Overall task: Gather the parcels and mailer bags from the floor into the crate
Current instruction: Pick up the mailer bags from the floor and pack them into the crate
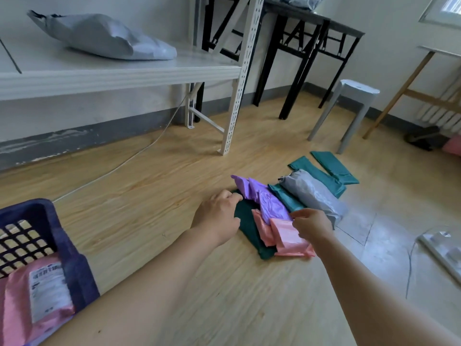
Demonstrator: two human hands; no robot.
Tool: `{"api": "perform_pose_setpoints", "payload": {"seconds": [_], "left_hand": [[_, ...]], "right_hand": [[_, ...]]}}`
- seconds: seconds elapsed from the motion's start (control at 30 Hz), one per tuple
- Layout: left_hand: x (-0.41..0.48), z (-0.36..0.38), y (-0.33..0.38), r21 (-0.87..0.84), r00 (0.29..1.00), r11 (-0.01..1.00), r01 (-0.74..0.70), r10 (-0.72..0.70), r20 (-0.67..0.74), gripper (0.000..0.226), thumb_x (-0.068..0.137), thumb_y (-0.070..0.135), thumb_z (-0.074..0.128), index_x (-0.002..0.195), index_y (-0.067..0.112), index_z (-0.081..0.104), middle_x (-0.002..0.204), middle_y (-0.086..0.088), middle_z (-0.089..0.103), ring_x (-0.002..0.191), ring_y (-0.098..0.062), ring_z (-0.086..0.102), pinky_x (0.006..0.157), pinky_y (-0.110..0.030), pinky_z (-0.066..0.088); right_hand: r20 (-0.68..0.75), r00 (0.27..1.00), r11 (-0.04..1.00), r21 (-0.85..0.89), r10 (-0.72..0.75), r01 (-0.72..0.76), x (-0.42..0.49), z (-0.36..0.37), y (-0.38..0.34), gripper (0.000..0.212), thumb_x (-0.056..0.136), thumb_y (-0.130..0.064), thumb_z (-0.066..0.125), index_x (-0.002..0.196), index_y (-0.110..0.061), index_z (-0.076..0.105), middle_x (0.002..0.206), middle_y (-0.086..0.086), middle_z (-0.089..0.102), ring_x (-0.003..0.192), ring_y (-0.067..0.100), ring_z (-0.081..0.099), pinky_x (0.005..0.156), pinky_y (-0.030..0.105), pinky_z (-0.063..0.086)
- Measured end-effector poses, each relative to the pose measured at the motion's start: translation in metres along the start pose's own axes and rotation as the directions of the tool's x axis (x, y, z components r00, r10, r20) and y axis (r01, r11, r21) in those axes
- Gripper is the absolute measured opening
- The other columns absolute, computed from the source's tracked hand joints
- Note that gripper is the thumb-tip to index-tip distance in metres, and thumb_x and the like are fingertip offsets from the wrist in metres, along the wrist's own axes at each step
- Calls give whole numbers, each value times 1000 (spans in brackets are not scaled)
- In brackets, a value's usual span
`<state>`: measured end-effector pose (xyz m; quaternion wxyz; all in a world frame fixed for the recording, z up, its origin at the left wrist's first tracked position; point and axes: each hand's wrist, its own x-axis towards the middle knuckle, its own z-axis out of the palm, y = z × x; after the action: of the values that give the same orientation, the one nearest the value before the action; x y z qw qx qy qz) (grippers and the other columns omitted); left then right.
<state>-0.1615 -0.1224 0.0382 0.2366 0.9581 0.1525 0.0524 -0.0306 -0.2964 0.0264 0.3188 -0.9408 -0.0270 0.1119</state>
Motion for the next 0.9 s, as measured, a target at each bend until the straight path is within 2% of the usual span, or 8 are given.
{"api": "perform_pose_setpoints", "payload": {"seconds": [0.07, 0.33, 0.5, 0.6, 0.67, 0.73, 0.8, 0.9], "left_hand": [[19, 10, 1, -2, 1000, 1000, -8, 8, 11, 50, 90, 22, 50, 139, 25, 38, 137, 2, 41, 127, -18, 39, 98, -31, 38], [109, 91, -7, -33, 991, 999, 16, -12, 131, 55, 90, 23, 51, 142, 26, 33, 142, 1, 36, 129, -20, 38, 100, -35, 40], [162, 169, -14, -61, 973, 998, 36, -21, 229, 57, 88, 21, 53, 141, 26, 34, 139, -3, 37, 129, -24, 36, 105, -36, 36], [182, 209, -19, -89, 956, 995, 43, -15, 293, 60, 88, 20, 53, 143, 25, 32, 141, -5, 35, 130, -26, 35, 107, -37, 34], [190, 230, -25, -111, 947, 992, 62, -23, 319, 59, 88, 20, 54, 143, 24, 34, 140, -5, 37, 129, -26, 36, 107, -38, 34], [192, 245, -31, -131, 943, 988, 77, -29, 332, 56, 87, 18, 54, 140, 23, 37, 138, -5, 38, 128, -26, 37, 106, -38, 35], [194, 257, -40, -144, 934, 983, 112, -55, 352, 55, 87, 18, 54, 139, 22, 38, 139, -4, 38, 129, -25, 37, 105, -38, 35], [195, 272, -53, -125, 919, 980, 157, -99, 383, 56, 88, 19, 54, 141, 23, 36, 140, -2, 37, 130, -24, 36, 106, -36, 35]], "right_hand": [[12, 1000, 998, -61, 23, -22, 20, 4, 13, 38, 79, -2, 51, 105, -23, 70, 115, 5, 67, 93, 22, 60, 79, 26, 48], [53, 999, 966, -257, 12, 2, 105, 43, 63, 45, 81, -8, 54, 124, -20, 58, 129, 3, 59, 119, 23, 53, 92, 26, 41], [116, 993, 933, -359, 20, 23, 160, 96, 99, 52, 85, -33, 57, 133, -17, 48, 134, 9, 52, 124, 27, 46, 99, 32, 38], [152, 985, 911, -413, 83, -13, 183, 127, 118, 64, 86, -47, 52, 140, -17, 35, 140, 18, 38, 127, 34, 40, 101, 37, 35], [197, 969, 906, -421, 147, -52, 197, 143, 131, 79, 81, -44, 59, 146, -20, 20, 146, 21, 24, 131, 39, 34, 100, 39, 35], [202, 962, 895, -439, 183, -78, 205, 152, 142, 89, 76, -39, 65, 146, -22, 13, 145, 24, 25, 126, 41, 38, 96, 41, 34], [190, 963, 874, -479, 190, -78, 210, 163, 152, 88, 73, -37, 67, 143, -23, 16, 142, 25, 27, 122, 43, 39, 96, 42, 32], [184, 979, 814, -579, 89, 35, 210, 176, 163, 75, 70, -39, 66, 134, -31, 28, 138, 16, 31, 118, 42, 35, 92, 42, 33]]}}
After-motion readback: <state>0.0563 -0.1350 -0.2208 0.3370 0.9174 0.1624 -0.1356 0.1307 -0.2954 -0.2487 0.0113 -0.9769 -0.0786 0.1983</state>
